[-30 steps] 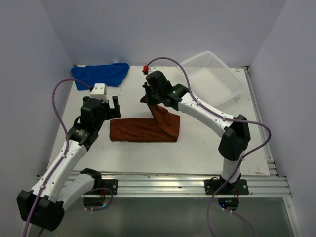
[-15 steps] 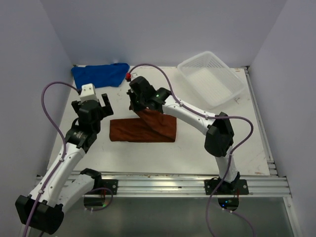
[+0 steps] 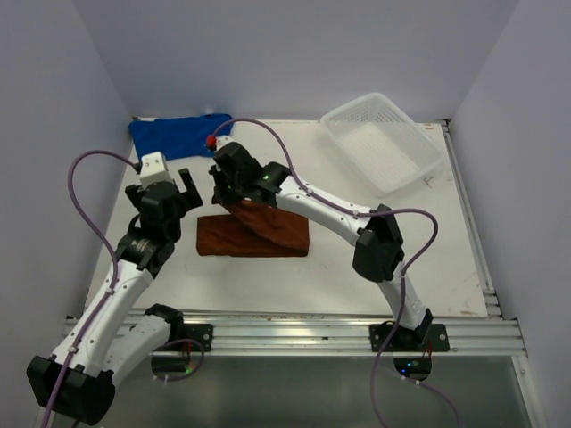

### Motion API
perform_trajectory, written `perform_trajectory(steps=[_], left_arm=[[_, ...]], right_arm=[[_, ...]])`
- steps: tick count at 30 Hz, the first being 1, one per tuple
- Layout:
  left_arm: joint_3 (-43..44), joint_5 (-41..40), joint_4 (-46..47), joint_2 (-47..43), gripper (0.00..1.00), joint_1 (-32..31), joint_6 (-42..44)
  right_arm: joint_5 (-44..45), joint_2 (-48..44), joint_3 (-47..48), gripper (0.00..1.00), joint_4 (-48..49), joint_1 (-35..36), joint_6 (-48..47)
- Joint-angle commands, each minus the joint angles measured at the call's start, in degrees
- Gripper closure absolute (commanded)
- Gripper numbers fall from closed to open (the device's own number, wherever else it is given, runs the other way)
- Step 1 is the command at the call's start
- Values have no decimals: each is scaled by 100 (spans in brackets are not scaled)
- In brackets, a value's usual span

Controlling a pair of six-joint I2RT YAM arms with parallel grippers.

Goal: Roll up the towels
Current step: Fold the towel

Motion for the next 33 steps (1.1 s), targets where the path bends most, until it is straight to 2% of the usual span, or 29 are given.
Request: perform_trajectory(steps=[1, 8, 21, 33], left_arm=[[201, -224, 13, -114, 0, 14, -155], [289, -593, -171, -175, 0, -21, -401], [306, -603, -206, -219, 0, -56, -436], [341, -673, -259, -246, 0, -100, -471]], right_arm=[[-154, 106, 306, 100, 62, 59, 141], [-312, 308, 429, 100, 194, 86, 334], [-374, 660, 851, 100, 212, 217, 449], [-462, 809, 860, 100, 405, 297, 642]])
